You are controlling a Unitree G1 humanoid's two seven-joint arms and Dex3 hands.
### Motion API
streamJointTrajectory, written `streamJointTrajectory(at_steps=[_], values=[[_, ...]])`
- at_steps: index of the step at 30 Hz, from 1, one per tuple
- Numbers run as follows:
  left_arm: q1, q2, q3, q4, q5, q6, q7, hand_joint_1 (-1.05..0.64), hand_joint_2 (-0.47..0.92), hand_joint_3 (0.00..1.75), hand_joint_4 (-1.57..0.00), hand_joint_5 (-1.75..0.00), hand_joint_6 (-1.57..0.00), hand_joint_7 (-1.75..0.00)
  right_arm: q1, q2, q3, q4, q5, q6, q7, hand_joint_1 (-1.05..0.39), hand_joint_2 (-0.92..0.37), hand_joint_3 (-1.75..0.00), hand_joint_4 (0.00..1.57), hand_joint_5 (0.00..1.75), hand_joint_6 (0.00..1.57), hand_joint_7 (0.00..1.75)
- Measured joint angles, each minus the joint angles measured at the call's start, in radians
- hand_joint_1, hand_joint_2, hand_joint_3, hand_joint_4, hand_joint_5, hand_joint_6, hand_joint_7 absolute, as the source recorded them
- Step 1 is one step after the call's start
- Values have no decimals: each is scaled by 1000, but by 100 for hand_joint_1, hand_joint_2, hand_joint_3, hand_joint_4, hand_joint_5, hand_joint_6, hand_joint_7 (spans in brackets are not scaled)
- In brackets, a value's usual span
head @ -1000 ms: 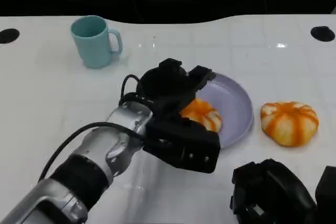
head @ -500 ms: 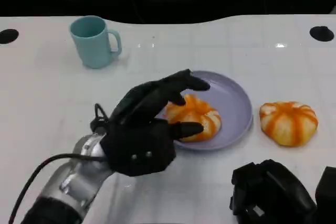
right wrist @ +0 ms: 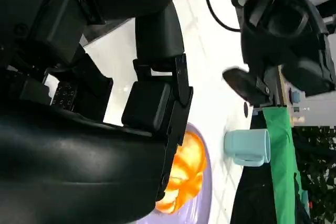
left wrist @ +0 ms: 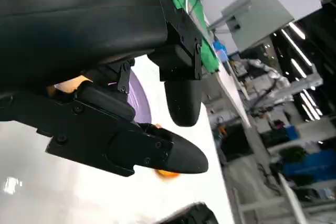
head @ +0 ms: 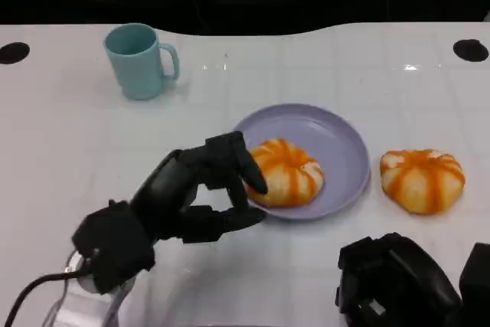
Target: Grasp the bread from the table and place it into the plate.
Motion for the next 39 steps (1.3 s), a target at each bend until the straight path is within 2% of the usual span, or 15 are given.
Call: streamJointTrajectory(at_steps=[4, 10, 16, 25, 39], values=[[65, -13, 28, -61, -108, 68, -83, -82, 92, 22, -89, -175, -78, -157, 1, 0, -1, -5, 1, 15, -1, -105, -2, -137, 154, 131, 157, 100], [137, -55, 66, -62, -194, 67, -186, -85, 92, 28, -97, -175, -81, -168, 3, 0, 0, -17, -1, 31, -7, -105, -1, -139, 153, 130, 157, 99], [204, -83, 89, -75, -258, 135, -245, -81, 92, 29, -98, -175, -81, -174, 3, -3, 1, -17, 0, 31, -6, -105, 0, -139, 154, 130, 157, 99], [300, -84, 97, -162, -263, 271, -255, -75, 91, 26, -99, -175, -81, -175, 8, -12, -1, -34, 1, 31, -1, -105, 0, -140, 155, 130, 157, 101], [303, -89, 142, -146, -264, 313, -283, -78, 92, 21, -99, -175, -83, -171, 8, -16, -11, -33, -1, 31, -8, -105, -2, -139, 154, 130, 157, 101]])
